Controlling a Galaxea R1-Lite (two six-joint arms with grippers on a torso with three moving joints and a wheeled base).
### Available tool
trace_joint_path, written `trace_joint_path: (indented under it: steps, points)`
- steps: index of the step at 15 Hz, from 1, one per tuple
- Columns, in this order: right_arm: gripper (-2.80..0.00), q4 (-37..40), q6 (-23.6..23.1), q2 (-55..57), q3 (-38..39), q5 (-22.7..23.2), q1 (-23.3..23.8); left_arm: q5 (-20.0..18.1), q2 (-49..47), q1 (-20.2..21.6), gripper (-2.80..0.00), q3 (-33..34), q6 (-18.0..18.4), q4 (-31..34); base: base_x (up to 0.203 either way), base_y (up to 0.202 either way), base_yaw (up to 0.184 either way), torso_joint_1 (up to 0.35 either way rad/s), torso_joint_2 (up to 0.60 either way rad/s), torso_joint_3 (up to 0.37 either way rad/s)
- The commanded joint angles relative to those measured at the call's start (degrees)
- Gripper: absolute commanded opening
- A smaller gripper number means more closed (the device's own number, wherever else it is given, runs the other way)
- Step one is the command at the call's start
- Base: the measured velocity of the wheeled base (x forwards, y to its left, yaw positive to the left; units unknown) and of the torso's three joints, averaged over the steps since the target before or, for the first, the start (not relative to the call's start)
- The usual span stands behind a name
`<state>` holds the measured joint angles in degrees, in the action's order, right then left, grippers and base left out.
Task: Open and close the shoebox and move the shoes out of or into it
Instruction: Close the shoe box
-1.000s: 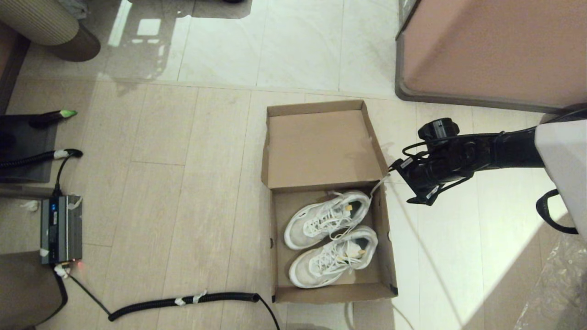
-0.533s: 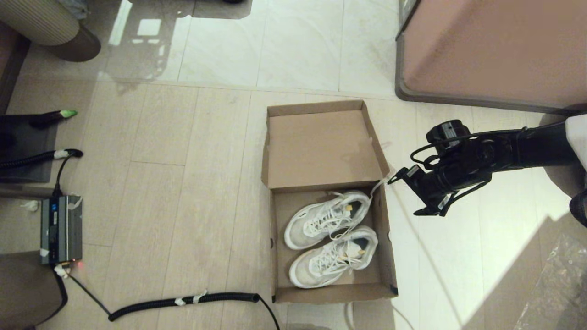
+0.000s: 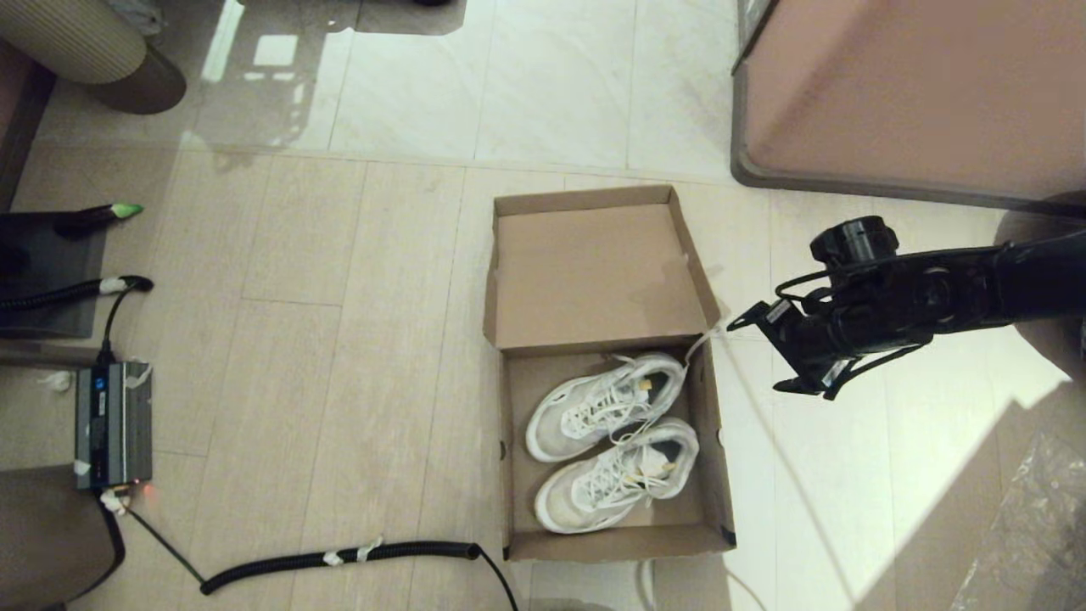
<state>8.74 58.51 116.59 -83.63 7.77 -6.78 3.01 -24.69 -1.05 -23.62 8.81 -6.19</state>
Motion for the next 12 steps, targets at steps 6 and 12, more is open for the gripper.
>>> trace_joint_path:
  steps: [6,12]
  points:
    - [0.0,-21.3,6.4,7.6,4.3,1.4,1.7,0.0,-0.5,-0.1,-2.8,-0.3,0.5,0.1,0.0,0.0,0.0,0.0,0.0,0.0]
    - [0.0,-14.6,7.7,16.4,-10.0,2.0,2.0,0.0,-0.7,-0.1,-2.8,-0.6,0.5,1.9,0.0,0.0,0.0,0.0,0.0,0.0]
